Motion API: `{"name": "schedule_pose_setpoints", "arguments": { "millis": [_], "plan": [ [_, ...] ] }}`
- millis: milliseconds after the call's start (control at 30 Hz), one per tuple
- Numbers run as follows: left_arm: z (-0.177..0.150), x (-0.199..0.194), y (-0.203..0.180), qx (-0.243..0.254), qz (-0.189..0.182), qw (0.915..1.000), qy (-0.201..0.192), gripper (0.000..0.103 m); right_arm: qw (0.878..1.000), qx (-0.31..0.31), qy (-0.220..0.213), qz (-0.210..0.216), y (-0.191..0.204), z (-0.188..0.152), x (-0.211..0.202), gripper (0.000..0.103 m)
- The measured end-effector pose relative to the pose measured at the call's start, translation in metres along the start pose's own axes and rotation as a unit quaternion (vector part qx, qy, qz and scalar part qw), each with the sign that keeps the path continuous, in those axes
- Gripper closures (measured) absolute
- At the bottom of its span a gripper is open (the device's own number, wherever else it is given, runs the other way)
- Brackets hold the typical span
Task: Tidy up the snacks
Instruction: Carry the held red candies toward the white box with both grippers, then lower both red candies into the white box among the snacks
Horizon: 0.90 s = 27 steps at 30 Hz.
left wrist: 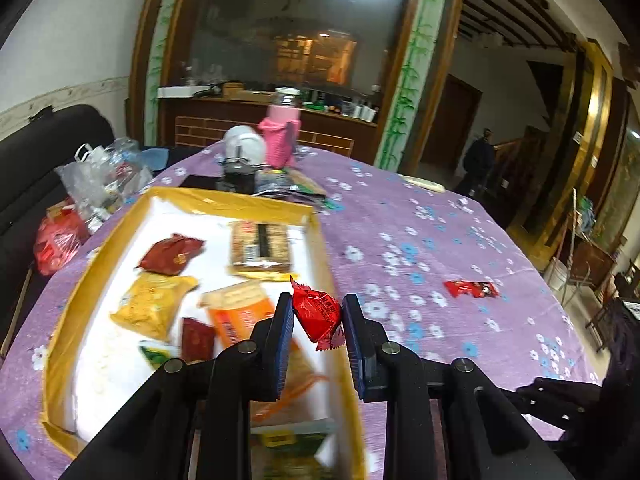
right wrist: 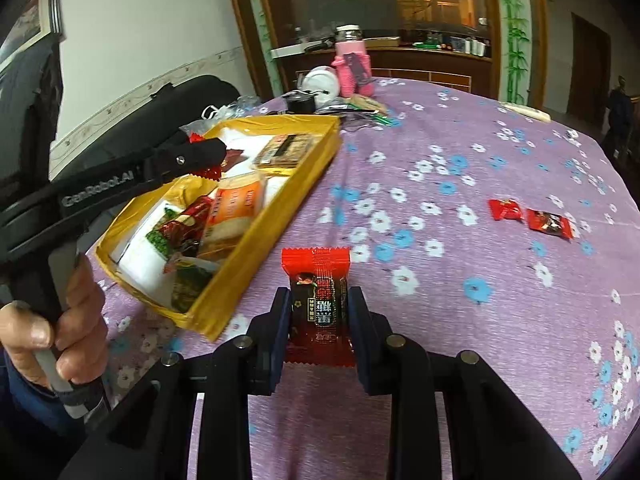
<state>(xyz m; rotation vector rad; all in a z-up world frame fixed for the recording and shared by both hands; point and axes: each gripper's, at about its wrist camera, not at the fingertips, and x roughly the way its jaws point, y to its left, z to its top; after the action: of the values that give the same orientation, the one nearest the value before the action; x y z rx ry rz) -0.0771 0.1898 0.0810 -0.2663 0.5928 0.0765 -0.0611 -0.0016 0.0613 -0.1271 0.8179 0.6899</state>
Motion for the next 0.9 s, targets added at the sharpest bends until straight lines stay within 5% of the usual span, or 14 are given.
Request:
{"name": "schedule_pose_setpoints", "arguments": {
  "millis": [500,900],
  "plan": [
    [-0.007,-0.001,0.07,-0.047,0.051,0.9976,-0.004,0.077,0.999,-0.018,0.001,0.031,0.031,0.013,0.007,0.075],
    [-0.019,0.017,0.081,-0.045,0.06,0.997,0.022,0.077,0.996,-0.041,0.029,0.077,0.062,0.03,0.038,0.075]
  ]
}}
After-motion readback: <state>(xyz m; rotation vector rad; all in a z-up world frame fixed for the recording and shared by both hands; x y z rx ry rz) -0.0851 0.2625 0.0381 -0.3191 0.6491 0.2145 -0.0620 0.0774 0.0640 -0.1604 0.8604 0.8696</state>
